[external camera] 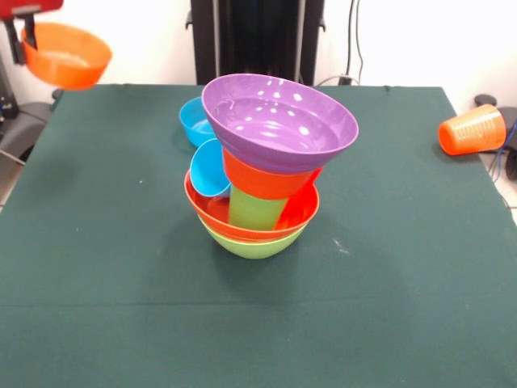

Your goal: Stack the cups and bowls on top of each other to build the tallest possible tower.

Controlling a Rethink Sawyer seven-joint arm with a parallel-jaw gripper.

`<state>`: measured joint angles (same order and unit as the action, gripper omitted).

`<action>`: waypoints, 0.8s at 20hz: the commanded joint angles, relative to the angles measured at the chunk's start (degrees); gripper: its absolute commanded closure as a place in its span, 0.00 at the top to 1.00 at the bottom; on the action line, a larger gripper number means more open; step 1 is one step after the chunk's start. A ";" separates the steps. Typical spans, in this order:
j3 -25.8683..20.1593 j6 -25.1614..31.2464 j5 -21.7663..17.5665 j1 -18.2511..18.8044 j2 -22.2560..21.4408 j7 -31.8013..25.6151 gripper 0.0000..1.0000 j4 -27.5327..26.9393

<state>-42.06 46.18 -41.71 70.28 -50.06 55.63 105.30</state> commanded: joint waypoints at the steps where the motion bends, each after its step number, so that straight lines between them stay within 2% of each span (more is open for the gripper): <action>1: -5.30 12.08 7.18 -3.45 -9.21 -12.17 0.00 4.49; 6: -7.61 16.08 12.92 -2.02 -13.49 -12.33 0.00 4.29; 10: -7.92 18.49 16.14 -4.10 -14.28 -8.25 0.00 2.43; 16: -7.61 18.22 19.87 -6.91 -14.46 -2.66 0.00 1.44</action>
<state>-47.03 58.78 -25.98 68.55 -63.61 55.63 105.96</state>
